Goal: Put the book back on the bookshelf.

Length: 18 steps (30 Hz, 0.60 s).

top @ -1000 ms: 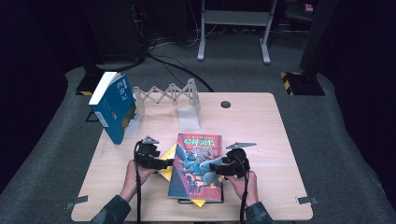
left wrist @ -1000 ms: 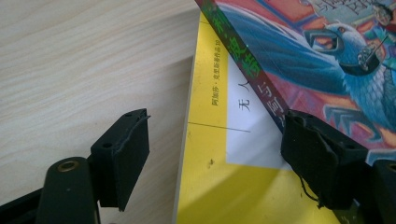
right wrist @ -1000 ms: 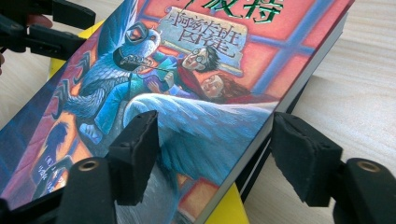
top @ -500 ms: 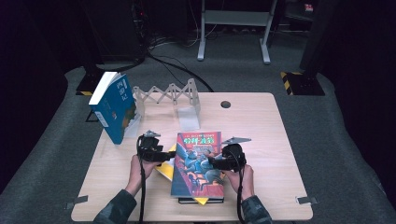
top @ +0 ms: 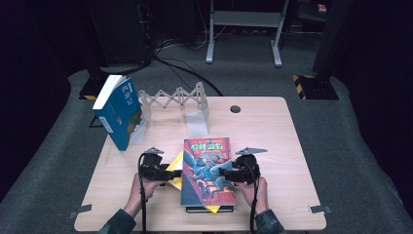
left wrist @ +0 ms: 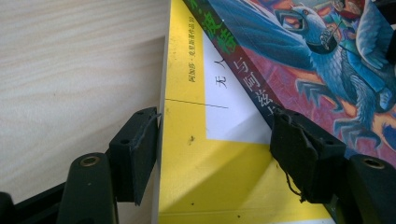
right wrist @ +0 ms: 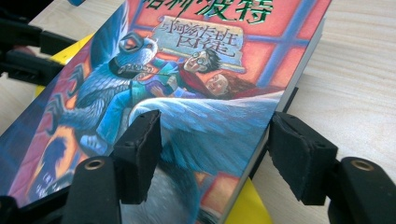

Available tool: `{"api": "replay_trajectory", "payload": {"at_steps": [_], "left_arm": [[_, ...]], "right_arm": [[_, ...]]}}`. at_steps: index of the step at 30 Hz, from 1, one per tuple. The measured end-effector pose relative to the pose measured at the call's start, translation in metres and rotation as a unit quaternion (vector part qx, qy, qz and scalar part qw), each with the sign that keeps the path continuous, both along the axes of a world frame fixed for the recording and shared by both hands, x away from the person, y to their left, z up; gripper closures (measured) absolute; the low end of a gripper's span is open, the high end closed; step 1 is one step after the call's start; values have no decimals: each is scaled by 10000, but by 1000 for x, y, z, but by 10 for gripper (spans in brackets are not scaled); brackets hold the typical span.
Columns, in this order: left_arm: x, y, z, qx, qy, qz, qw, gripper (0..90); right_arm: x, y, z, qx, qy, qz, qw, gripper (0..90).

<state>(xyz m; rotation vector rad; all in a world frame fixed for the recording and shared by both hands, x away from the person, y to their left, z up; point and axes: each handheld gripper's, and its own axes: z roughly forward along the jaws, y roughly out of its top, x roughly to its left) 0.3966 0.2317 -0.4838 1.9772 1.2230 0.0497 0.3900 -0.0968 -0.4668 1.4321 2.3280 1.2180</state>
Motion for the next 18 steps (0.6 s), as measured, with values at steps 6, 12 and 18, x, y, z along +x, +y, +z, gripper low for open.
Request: {"api": "replay_trajectory", "payload": {"at_steps": [6,12,18], "left_arm": [[1,14,-1,-186,6,87,9998,292],[23,14,4,-342,276,-57,9990,241],[16,8,8,-477,258,-344,9979,259]], "right_arm": [[1,5,1,-65,-56,108,9999,334],[-2,8,4,-250,-123,120,9995,341],[-5,13,4,-323,-216,-8,9992,339]]}}
